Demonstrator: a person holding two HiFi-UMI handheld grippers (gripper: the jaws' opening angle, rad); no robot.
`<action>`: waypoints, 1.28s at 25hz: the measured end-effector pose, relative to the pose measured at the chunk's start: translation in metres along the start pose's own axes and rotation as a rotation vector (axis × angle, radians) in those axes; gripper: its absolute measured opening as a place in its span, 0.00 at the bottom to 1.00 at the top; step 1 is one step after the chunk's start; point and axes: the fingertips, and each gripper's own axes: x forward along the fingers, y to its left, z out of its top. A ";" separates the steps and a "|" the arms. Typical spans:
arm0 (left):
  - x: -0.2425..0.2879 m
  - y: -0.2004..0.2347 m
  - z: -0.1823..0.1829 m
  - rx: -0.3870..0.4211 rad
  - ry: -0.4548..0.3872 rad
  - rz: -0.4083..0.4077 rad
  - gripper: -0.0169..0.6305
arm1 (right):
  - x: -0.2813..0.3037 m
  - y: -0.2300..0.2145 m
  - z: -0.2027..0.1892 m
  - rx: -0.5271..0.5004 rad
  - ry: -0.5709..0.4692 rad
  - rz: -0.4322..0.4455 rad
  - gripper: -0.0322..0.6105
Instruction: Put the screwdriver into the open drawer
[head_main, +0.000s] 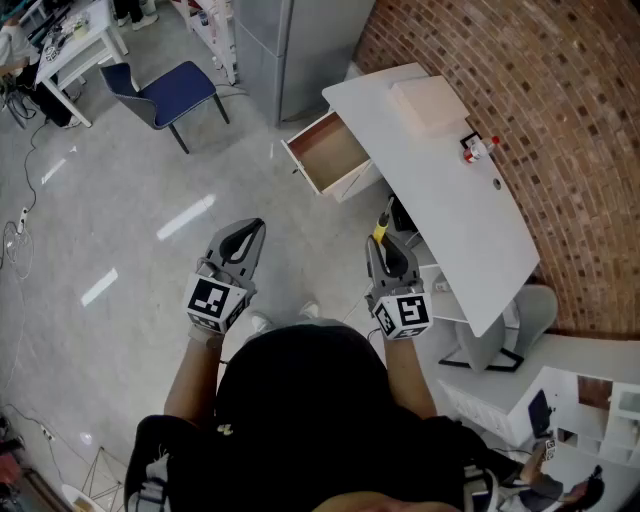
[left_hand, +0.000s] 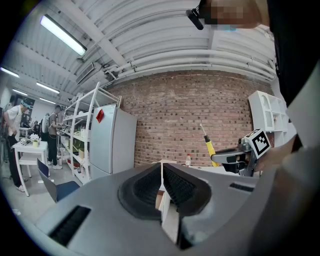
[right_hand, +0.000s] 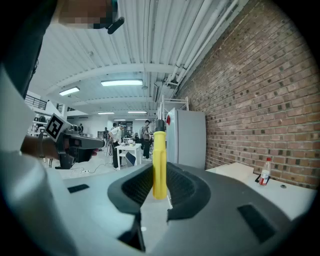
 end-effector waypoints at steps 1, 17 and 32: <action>0.005 -0.007 0.001 0.005 0.000 -0.007 0.03 | -0.004 -0.006 0.001 0.001 0.000 0.000 0.18; 0.085 -0.081 0.009 0.058 0.034 -0.038 0.03 | -0.041 -0.093 -0.001 0.046 -0.048 0.018 0.18; 0.144 -0.056 -0.010 0.027 0.068 -0.089 0.03 | -0.015 -0.127 -0.024 0.087 0.000 -0.035 0.18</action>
